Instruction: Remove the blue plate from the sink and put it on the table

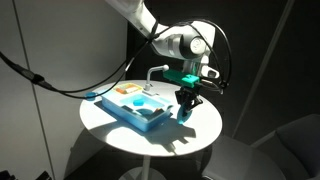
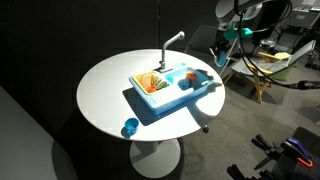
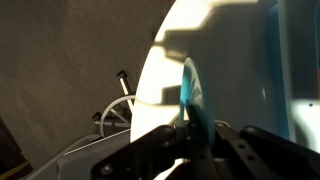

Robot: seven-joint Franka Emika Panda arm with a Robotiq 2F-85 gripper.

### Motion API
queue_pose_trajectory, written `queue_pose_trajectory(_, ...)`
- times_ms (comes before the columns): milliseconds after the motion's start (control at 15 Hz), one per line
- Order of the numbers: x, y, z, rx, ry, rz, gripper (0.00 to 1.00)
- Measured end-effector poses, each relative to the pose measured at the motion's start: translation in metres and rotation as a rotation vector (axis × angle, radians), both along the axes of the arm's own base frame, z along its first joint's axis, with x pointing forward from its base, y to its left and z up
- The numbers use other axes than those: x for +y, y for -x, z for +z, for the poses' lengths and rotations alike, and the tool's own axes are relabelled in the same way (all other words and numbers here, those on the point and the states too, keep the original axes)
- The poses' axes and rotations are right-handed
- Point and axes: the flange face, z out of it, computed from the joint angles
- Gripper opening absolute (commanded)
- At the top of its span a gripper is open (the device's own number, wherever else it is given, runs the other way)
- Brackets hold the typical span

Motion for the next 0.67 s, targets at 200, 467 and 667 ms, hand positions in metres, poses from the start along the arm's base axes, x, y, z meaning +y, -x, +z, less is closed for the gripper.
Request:
queue_pose_trajectory(200,0.005,-0.007,-0.007,-0.001,-0.003,0.021,0.01)
queue_pose_trajectory(467,0.019,-0.019,-0.016,-0.007,-0.007,0.08,0.01)
queue_pose_trajectory(667,0.026,-0.027,-0.019,-0.014,-0.005,0.121,0.01)
